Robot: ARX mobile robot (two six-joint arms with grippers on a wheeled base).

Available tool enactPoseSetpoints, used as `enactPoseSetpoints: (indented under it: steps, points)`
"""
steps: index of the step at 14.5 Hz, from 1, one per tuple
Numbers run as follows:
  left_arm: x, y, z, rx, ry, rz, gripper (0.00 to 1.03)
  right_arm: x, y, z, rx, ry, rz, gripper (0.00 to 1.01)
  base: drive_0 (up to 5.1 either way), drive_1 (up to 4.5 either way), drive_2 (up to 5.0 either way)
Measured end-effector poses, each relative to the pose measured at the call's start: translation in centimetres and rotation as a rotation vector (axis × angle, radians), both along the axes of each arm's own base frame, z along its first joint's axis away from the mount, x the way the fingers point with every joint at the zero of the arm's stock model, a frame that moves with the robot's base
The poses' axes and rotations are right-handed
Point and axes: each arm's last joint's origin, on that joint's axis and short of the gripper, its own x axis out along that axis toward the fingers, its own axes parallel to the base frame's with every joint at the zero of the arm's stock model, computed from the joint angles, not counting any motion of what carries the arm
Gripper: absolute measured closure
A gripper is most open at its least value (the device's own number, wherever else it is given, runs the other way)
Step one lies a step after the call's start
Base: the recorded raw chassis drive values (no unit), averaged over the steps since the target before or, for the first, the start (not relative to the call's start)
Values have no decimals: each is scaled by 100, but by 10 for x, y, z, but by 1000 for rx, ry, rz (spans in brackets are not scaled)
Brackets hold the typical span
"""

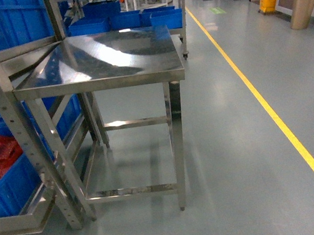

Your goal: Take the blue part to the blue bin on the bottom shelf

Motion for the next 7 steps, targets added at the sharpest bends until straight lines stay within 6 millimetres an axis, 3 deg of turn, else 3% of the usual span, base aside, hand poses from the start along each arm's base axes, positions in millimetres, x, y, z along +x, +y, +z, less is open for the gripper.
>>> enactPoseSetpoints:
  steps: [7]
  points:
    - [0,0,0,1,2,0,60,0,0,0,0,2,0,3,0,433,-433]
